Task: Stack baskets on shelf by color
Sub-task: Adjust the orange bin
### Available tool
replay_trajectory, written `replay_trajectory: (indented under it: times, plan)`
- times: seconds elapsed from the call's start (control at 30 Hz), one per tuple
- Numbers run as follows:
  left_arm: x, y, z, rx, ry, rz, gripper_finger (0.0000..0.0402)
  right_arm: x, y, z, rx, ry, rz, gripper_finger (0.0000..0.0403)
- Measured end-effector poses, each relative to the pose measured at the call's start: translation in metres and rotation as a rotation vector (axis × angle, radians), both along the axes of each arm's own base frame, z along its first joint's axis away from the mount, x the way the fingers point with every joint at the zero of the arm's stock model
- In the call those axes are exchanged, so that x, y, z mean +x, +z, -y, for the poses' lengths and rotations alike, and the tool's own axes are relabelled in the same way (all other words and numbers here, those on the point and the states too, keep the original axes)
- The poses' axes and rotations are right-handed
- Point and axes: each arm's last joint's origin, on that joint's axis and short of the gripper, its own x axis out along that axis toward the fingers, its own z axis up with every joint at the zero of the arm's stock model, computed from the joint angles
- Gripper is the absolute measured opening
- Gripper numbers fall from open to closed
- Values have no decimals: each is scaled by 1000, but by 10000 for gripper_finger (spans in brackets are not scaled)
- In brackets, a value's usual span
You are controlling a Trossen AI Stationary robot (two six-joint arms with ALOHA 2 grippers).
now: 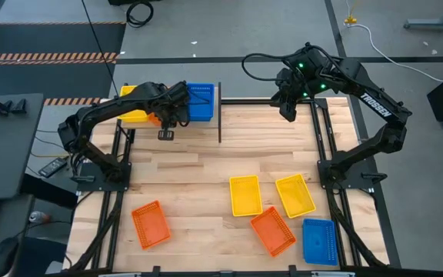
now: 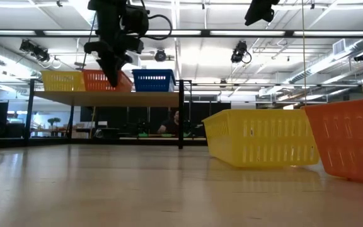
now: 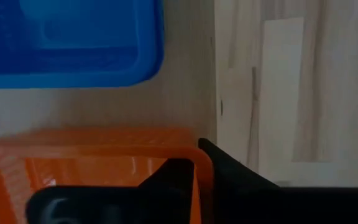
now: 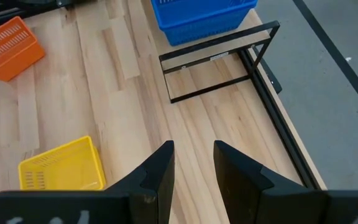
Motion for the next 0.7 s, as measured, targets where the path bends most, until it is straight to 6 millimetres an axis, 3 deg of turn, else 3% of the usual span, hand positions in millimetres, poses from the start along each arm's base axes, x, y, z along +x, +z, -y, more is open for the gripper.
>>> replay_trajectory:
  times: [0.2,0.4,0.7]
  plan:
    - [1,0,0,8,-24,3,6,0,0,0,5,-6,1,119]
    - [1,0,0,10,-21,3,18,0,0,0,5,-6,1,119]
    - [6,3,-4,50,80,82,6,0,0,0,5,-6,1,119]
